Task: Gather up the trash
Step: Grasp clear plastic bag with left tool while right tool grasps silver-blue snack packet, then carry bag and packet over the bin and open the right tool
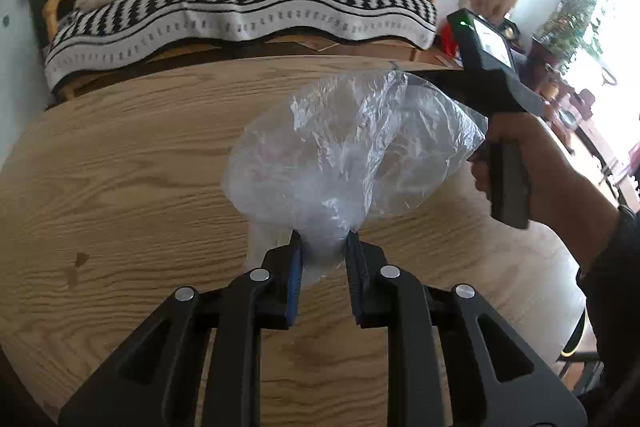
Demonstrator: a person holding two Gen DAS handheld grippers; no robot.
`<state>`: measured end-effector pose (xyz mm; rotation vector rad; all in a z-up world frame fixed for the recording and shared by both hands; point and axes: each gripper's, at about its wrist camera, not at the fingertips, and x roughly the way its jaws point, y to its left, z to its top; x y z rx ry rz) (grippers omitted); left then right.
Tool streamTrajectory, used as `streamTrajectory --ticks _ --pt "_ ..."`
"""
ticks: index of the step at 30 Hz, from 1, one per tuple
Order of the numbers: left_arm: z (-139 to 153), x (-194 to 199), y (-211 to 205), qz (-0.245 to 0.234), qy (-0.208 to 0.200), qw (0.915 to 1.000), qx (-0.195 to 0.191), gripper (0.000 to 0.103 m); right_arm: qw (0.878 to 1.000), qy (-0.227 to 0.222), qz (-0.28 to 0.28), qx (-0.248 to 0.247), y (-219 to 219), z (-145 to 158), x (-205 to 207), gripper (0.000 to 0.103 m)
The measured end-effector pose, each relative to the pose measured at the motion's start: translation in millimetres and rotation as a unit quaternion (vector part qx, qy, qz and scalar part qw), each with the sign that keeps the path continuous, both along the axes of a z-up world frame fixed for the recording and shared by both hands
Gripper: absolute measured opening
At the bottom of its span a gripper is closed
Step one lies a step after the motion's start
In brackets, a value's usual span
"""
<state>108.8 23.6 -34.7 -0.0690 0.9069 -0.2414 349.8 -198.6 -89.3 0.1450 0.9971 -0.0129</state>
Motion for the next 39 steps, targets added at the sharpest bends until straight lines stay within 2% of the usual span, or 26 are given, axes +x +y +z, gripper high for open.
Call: streamTrajectory --ticks 2,3,5,6,8,12,15,20,24,27,31,34,39 --pt "-1.7 -0.1 7.1 0.01 0.004 0.9999 -0.005 0.019 1.0 -0.001 0.0 -0.009 8.2 -0.5 11.1 0.087" --pt "-1.7 0.1 7.8 0.011 0.001 0.9999 -0.001 0.019 1.0 -0.001 -0.003 -0.019 12.1 -0.9 15.1 0.081" --pt "-0.4 -0.5 10.3 0.014 -0.004 0.9999 0.005 0.019 0.999 -0.012 -0.005 -0.045 18.3 1.2 16.9 0.056" --pt "0.2 0.4 11.3 0.017 -0.004 0.9998 0.005 0.019 0.999 -0.014 -0.001 -0.043 19.3 2.4 16.3 0.023" --pt "2.8 1.8 13.1 0.026 -0.004 0.9996 0.004 0.019 1.0 -0.009 0.006 -0.03 17.8 6.6 8.9 0.015" --pt "7.2 -1.9 4.3 0.029 -0.008 0.9995 0.009 0.019 0.999 -0.032 0.014 -0.029 4.6 29.2 -30.8 0.013" --pt "13.7 -9.5 -11.5 0.018 -0.021 0.9995 0.018 0.019 0.998 -0.051 0.02 -0.026 -19.2 52.1 -82.5 0.013" --pt "31.0 -25.5 -50.8 -0.008 -0.049 0.9985 0.024 0.019 0.997 -0.073 0.004 -0.027 -84.1 81.7 -201.5 0.013" --pt "41.9 -45.0 -100.5 -0.05 -0.072 0.9957 0.028 0.019 0.995 -0.082 -0.05 -0.031 -153.5 90.4 -299.6 0.013" --pt "47.8 -65.0 -149.7 -0.09 -0.089 0.9915 0.03 0.019 0.99 -0.079 -0.117 -0.024 -218.6 83.8 -377.0 0.013" --pt "51.2 -89.0 -216.1 -0.147 -0.097 0.9842 0.016 0.019 0.979 -0.061 -0.195 -0.011 -288.4 60.7 -449.5 0.013" --pt "45.0 -109.7 -275.1 -0.198 -0.093 0.9757 0.007 0.019 0.969 -0.044 -0.243 -0.004 -334.2 39.3 -495.7 0.013" --pt "18.2 -144.2 -365.6 -0.279 -0.061 0.9584 -0.007 0.019 0.953 -0.03 -0.301 0.03 -387.5 11.2 -542.2 0.013"
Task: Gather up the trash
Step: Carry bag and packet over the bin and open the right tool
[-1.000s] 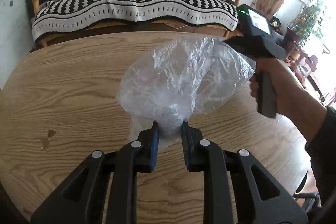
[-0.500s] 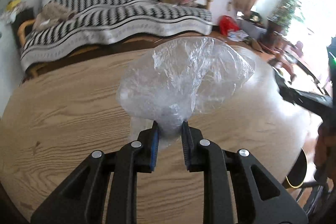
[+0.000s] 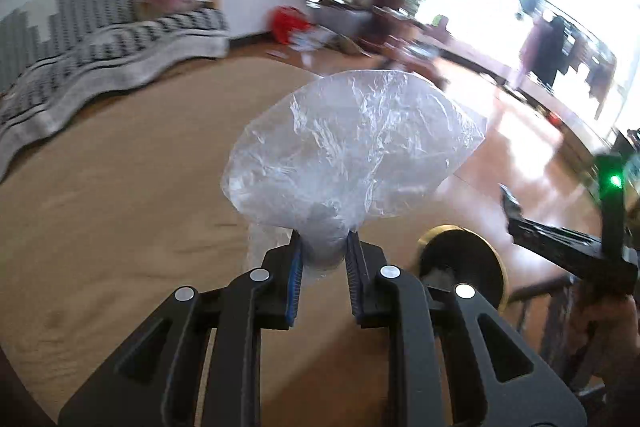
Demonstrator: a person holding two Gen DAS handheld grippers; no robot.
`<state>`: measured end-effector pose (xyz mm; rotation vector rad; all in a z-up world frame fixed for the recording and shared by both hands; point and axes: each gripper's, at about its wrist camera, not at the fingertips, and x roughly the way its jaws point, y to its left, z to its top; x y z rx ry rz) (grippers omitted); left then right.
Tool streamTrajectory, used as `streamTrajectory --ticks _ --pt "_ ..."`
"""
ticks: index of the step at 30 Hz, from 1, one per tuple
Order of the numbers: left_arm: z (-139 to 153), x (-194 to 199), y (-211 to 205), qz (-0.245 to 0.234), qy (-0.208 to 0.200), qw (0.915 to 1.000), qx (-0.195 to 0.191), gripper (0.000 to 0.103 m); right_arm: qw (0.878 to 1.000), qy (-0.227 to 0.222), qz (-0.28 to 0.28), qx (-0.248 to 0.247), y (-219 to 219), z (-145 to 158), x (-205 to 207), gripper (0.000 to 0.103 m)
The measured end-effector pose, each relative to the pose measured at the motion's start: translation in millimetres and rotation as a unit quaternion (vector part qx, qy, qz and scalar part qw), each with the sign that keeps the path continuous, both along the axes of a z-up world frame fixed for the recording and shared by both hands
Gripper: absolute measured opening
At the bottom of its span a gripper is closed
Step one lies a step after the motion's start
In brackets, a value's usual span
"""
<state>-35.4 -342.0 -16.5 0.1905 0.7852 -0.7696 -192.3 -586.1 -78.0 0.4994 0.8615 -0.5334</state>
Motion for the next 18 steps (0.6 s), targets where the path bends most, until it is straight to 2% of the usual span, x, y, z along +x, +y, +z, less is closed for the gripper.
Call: streamTrajectory --ticks 3,6,11,18 --pt "-20.6 -20.3 -42.0 -0.048 0.008 0.9988 0.013 0.019 0.999 0.015 -0.022 0.031 -24.5 -21.3 -15.3 0.013" --pt "-38.3 -29.8 -62.7 -0.076 0.02 0.9966 0.023 0.019 0.998 0.042 -0.026 0.046 -36.0 -36.6 -13.9 0.013" --pt "-66.3 -27.4 -80.9 -0.092 0.044 0.9941 0.036 0.019 0.996 0.061 -0.035 0.064 -58.8 -54.1 -16.0 0.013" --pt "-75.3 -31.4 -99.8 -0.099 0.054 0.9929 0.036 0.019 0.994 0.064 -0.046 0.073 -76.2 -65.2 -18.9 0.013"
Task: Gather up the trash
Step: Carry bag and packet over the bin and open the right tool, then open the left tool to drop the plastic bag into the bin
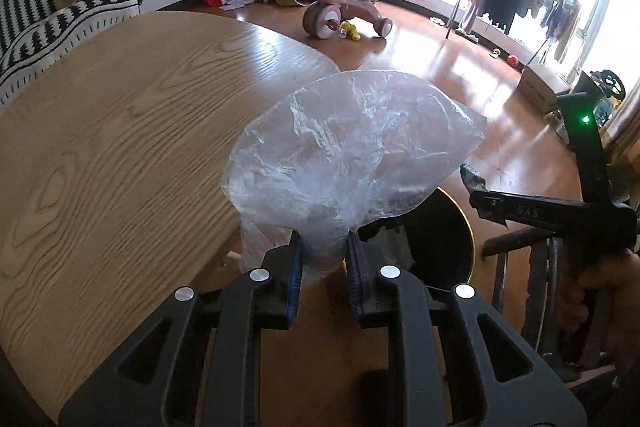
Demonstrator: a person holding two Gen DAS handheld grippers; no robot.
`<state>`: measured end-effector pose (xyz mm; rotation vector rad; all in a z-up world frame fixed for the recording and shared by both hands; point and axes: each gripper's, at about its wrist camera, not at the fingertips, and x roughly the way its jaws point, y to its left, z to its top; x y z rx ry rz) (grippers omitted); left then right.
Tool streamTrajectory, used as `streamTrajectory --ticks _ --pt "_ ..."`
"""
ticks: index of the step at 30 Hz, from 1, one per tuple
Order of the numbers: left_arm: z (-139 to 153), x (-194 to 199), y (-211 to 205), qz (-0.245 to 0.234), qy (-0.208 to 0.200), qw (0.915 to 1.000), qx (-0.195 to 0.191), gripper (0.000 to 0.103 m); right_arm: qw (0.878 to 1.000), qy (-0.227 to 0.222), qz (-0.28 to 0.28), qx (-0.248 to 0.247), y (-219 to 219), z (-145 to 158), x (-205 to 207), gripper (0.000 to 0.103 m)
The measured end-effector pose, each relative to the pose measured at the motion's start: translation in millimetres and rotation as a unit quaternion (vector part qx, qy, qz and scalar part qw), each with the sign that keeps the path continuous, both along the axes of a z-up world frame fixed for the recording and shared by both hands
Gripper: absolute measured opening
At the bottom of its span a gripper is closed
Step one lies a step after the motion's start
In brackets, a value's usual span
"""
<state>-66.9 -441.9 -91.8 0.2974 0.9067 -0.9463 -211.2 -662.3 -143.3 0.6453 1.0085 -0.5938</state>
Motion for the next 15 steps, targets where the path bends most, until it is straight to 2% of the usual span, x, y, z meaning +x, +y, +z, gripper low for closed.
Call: streamTrajectory --ticks 2,4,5,15 --pt "-0.9 -3.8 -5.2 -0.003 0.003 1.0 -0.002 0.019 1.0 -0.002 -0.002 0.002 -4.2 3.0 -0.9 0.023" --pt "-3.6 -7.3 -7.9 -0.007 0.009 0.9999 -0.003 0.019 1.0 -0.011 -0.01 -0.002 -5.4 8.0 -4.8 0.068" --pt "-5.4 -9.2 -10.4 -0.01 0.012 0.9999 -0.003 0.019 1.0 -0.016 -0.013 -0.007 -6.7 11.3 -6.6 0.071" --pt "-30.8 -28.8 -44.0 -0.032 0.04 0.9986 0.013 0.019 0.997 -0.067 -0.035 -0.014 -15.0 49.0 -23.2 0.072"
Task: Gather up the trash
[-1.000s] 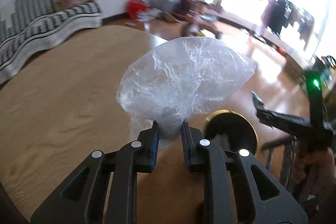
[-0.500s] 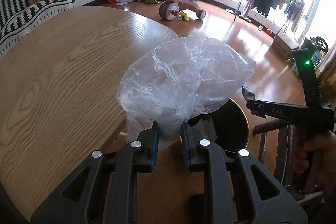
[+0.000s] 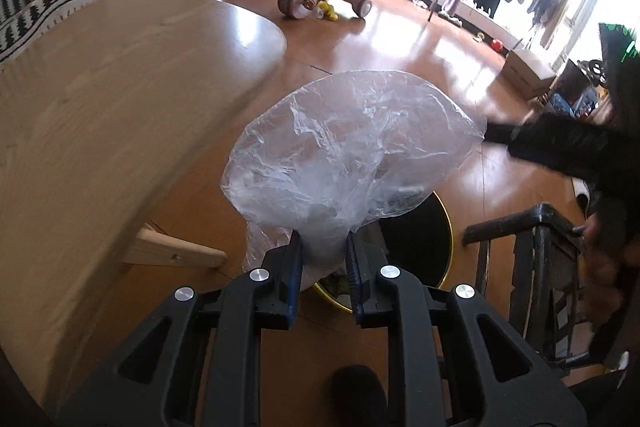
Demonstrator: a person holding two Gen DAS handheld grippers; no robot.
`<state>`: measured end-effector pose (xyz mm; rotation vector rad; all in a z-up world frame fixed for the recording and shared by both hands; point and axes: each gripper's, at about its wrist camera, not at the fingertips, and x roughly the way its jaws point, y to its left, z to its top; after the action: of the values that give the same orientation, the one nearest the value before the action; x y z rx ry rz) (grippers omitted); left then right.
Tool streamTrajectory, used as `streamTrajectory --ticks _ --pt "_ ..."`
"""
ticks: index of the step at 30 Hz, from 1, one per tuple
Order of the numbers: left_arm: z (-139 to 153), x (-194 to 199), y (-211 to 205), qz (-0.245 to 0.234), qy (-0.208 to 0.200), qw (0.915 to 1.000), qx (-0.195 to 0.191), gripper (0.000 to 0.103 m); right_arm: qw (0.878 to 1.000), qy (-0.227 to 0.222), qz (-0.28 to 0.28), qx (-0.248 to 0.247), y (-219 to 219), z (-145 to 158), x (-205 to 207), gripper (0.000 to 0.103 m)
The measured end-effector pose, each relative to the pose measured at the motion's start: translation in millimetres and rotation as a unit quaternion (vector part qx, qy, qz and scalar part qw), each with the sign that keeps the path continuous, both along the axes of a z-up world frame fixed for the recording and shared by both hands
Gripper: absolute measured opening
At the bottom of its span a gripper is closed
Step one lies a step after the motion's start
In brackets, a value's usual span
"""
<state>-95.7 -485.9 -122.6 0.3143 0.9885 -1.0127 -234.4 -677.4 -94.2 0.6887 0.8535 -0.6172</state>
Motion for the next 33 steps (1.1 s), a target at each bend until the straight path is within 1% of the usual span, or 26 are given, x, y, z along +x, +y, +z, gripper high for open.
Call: streamTrajectory --ticks 4,7,10,13,15,16,17,19,21,23,25,26,28,29,30,33 --pt "-24.1 -14.0 -30.1 -0.024 0.026 0.9994 0.005 0.019 0.999 -0.026 -0.014 -0.015 -1.5 21.1 -10.1 0.08" --pt "-41.4 -22.9 -47.1 -0.035 0.026 0.999 0.01 0.019 0.999 -0.042 -0.025 -0.016 -4.8 30.3 -17.9 0.08" --pt "-56.1 -23.2 -61.7 -0.033 0.048 0.9982 0.012 0.02 0.998 -0.053 -0.036 -0.014 -10.4 34.2 -24.6 0.081" --pt "-65.5 -23.6 -75.4 -0.042 0.056 0.9974 0.019 0.021 0.997 -0.056 -0.042 -0.011 -15.3 34.1 -28.5 0.081" --pt "-69.7 -26.1 -83.3 -0.045 0.059 0.997 0.02 0.033 0.997 -0.056 -0.044 -0.013 -17.0 33.1 -30.8 0.082" --pt "-71.4 -28.3 -86.3 -0.046 0.057 0.9971 0.021 0.05 0.997 -0.058 -0.045 -0.011 -17.2 33.7 -31.5 0.083" --pt "-70.5 -29.2 -87.3 -0.047 0.057 0.9971 0.017 0.065 0.997 -0.059 -0.046 -0.011 -17.7 34.1 -31.4 0.083" --pt "-67.2 -32.3 -89.9 -0.052 0.056 0.9971 0.008 0.074 0.997 -0.059 -0.046 -0.012 -17.5 35.3 -31.6 0.084" --pt "-64.4 -35.7 -92.1 -0.059 0.051 0.9969 0.009 0.076 0.997 -0.06 -0.046 -0.014 -16.2 36.3 -30.9 0.084" --pt "-61.4 -36.8 -91.8 -0.059 0.049 0.997 0.011 0.081 0.997 -0.06 -0.045 -0.015 -14.2 37.5 -28.6 0.084" --pt "-54.1 -35.9 -86.5 -0.059 0.048 0.9971 0.008 0.082 0.997 -0.061 -0.04 -0.022 -10.0 41.0 -23.9 0.086" --pt "-46.2 -33.7 -79.6 -0.059 0.043 0.9973 0.005 0.085 0.997 -0.06 -0.035 -0.03 -7.7 42.8 -20.5 0.087" --pt "-28.7 -25.3 -61.5 -0.046 0.03 0.9985 -0.001 0.087 0.997 -0.055 -0.023 -0.055 3.8 51.1 -9.7 0.09" --pt "-20.1 -20.7 -52.6 -0.04 0.029 0.9988 -0.008 0.09 0.996 -0.055 -0.018 -0.066 10.4 55.7 -3.7 0.091" --pt "-7.9 -13.3 -39.5 -0.03 0.027 0.999 -0.018 0.091 0.995 -0.058 -0.012 -0.075 18.6 61.0 3.2 0.092" --pt "27.4 6.8 -1.2 -0.004 0.01 0.9995 -0.029 0.092 0.993 -0.076 0.005 -0.086 40.9 76.1 21.0 0.094"
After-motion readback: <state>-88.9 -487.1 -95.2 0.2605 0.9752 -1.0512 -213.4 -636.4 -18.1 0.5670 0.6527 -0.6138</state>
